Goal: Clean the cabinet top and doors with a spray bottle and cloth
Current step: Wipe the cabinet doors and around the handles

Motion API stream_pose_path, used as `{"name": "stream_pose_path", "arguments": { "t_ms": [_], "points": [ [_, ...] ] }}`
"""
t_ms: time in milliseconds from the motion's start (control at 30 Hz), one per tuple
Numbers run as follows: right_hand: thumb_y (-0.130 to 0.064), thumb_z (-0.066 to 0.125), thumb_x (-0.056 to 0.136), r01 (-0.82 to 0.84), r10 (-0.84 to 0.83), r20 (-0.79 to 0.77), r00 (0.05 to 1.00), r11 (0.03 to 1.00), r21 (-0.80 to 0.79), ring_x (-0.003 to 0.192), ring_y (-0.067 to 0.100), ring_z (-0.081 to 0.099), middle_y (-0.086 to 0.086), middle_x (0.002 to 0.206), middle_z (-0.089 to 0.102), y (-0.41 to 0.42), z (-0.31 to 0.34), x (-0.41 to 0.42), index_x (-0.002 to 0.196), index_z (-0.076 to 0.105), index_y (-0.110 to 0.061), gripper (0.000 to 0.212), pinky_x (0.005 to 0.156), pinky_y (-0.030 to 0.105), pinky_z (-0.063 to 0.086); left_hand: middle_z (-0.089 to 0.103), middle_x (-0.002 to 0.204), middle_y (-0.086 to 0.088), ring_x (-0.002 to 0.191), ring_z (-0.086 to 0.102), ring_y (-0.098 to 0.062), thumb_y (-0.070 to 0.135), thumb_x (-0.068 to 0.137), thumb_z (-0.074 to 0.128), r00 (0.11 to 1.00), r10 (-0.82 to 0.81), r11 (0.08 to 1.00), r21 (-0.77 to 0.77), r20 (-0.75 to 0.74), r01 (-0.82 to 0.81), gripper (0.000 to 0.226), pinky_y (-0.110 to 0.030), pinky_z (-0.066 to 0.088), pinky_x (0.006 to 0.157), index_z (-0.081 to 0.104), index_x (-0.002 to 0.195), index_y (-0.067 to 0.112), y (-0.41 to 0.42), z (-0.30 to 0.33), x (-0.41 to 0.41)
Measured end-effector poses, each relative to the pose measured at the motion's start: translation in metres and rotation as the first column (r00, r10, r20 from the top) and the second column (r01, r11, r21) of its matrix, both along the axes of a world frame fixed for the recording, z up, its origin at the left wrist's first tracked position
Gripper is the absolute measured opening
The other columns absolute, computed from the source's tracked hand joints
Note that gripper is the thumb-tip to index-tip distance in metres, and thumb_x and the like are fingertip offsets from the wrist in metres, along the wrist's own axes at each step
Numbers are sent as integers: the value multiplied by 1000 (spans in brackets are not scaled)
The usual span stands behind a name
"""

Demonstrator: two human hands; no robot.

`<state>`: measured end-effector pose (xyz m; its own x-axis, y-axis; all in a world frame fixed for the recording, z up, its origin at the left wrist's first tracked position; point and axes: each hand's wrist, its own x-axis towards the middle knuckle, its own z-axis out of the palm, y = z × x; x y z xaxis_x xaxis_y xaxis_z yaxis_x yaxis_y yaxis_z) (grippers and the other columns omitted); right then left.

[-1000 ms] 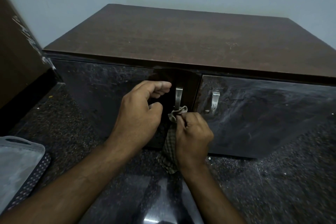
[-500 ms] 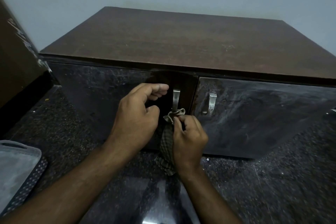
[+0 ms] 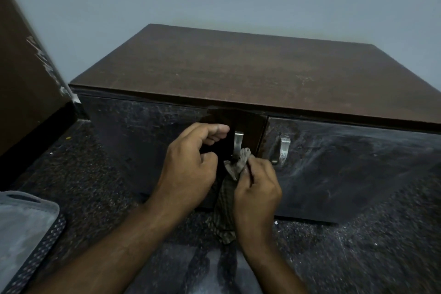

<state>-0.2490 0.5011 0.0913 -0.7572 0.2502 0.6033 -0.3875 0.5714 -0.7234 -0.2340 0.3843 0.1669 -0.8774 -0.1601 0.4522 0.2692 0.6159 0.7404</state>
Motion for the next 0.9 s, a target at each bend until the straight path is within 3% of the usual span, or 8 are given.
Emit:
{"name": "stream_pose_path", "arguments": {
  "t_ms": [167, 267, 333, 467, 567, 700, 800, 900],
  "points": [
    [3, 76, 83, -70, 78, 83, 993, 993, -96, 88, 5, 58, 3, 100, 60, -5, 0, 10, 106, 74, -2, 24, 77, 0, 43, 63, 108, 11, 102, 58, 1, -11, 75, 53, 1000, 13, 1000, -8, 6, -13, 51, -6, 43, 87, 67, 115, 16, 7, 6, 3],
    [6, 78, 77, -42, 60, 115, 992, 988, -147, 74, 4, 60, -2, 84, 66, 1, 8, 2, 85, 77, -9, 17, 70, 7, 48, 62, 112, 10, 103, 56, 1, -8, 79, 55, 999, 23, 999, -23, 34, -22, 47, -1, 39, 86, 66, 118, 16, 10, 8, 5],
    [3, 80, 75, -72, 88, 148, 985, 992, -105, 74, 5, 60, -6, 73, 66, 8, 14, -3, 73, 74, -12, 17, 63, 3, 42, 58, 118, 9, 108, 53, -1, -5, 81, 57, 997, 23, 999, -47, 71, -19, 47, 1, 35, 89, 63, 122, 16, 12, 9, 6],
    [0, 82, 73, -169, 168, 115, 979, 986, -1, 78, 4, 62, -7, 73, 67, 25, 27, 2, 72, 74, -13, 16, 63, 2, 41, 40, 138, 9, 131, 36, -4, 12, 88, 58, 990, -14, 984, -174, 143, 39, 58, -1, 20, 100, 42, 144, 18, 27, 4, 15],
    [2, 81, 74, -183, 195, 76, 978, 974, -136, 74, 3, 65, -10, 77, 69, 50, 38, 8, 75, 75, -17, 20, 65, 13, 50, 26, 146, 11, 137, 19, 0, 22, 92, 57, 988, -24, 974, -220, 153, 58, 73, 5, 8, 96, 20, 155, 19, 37, 6, 22],
    [5, 79, 78, -78, 91, 19, 996, 930, -359, 72, 8, 68, 1, 85, 72, 77, 46, 14, 88, 76, -16, 23, 65, 22, 55, 37, 131, 14, 125, 32, 4, 14, 87, 61, 998, -59, 966, -253, 12, 60, 60, 3, 20, 97, 42, 144, 18, 45, 16, 24],
    [6, 78, 78, -28, 4, -85, 996, 959, -282, 75, 8, 69, 3, 85, 73, 79, 57, 9, 92, 77, -13, 24, 67, 24, 57, 44, 120, 16, 118, 41, 2, 11, 85, 59, 994, -104, 965, -242, -18, 97, 49, 1, 25, 98, 55, 134, 17, 53, 17, 21],
    [5, 78, 80, 23, -69, -222, 973, 978, -206, 78, 7, 66, 4, 89, 69, 70, 70, 1, 97, 74, -5, 20, 70, 13, 53, 52, 116, 10, 113, 48, -6, 11, 82, 54, 995, -86, 968, -241, -60, 69, 45, -6, 32, 98, 59, 127, 15, 59, 18, 18]
  ]
}}
